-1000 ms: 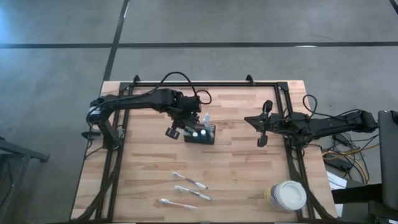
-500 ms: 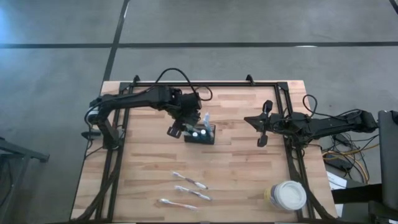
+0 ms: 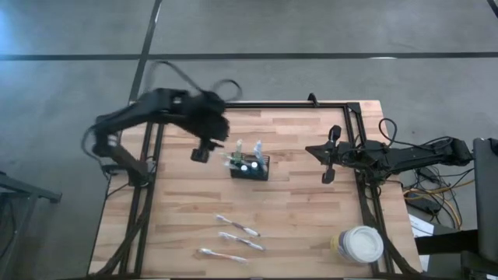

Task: Pick & Place toothbrushing station
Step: Put the top purple toothbrush into the wire organizer

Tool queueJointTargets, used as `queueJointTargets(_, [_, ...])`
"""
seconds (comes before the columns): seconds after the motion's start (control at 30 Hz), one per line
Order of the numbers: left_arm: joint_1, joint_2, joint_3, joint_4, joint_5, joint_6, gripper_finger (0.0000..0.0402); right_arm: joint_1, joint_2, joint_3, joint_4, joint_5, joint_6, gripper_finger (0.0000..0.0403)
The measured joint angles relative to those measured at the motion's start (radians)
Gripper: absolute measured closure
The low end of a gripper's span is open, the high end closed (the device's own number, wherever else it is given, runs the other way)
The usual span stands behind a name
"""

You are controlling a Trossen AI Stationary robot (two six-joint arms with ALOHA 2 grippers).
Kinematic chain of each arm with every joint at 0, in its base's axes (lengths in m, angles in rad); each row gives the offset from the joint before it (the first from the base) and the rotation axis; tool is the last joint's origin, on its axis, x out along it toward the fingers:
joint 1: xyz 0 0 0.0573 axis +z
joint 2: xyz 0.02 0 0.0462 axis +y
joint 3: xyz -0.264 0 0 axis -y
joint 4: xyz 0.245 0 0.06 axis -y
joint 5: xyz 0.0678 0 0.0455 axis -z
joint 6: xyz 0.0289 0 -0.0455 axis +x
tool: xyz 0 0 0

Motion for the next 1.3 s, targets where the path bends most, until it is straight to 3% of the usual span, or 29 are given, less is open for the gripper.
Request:
queueJointTargets(0.1, [0.000,-0.144,-0.113,0.194,0.032,-0.054,0.0319,0.000,0.000,0.000,-0.001,0.000,-0.001,0.0394])
queueJointTargets(0.2, [-0.004,-0.312,-0.318,0.449,0.044,-0.090,0.0387,0.000,0.000,0.000,-0.001,0.000,-0.001,0.0394])
queueJointTargets(0.53, [-0.006,-0.915,-1.263,1.312,0.064,-0.232,0.0397,0.000,0.000,-0.005,-0.004,0.000,0.015,0.0394])
queueJointTargets(0.67, [-0.003,-1.094,-1.541,1.446,-0.022,-0.246,0.0399,0.000,0.000,-0.005,-0.004,0.000,0.018,0.0394])
queueJointTargets(0.8, [-0.002,-1.216,-1.699,1.502,-0.046,-0.285,0.0399,0.000,0.000,-0.009,-0.004,0.000,0.024,0.0394])
queueJointTargets(0.97, [-0.003,-1.323,-1.803,1.492,-0.047,-0.294,0.0400,0.000,0.000,-0.014,-0.003,0.000,0.032,0.0394])
queueJointTargets(1.3, [-0.002,-1.401,-1.924,1.455,-0.109,-0.282,0.0401,0.000,0.000,-0.032,0.002,0.000,0.064,0.0394])
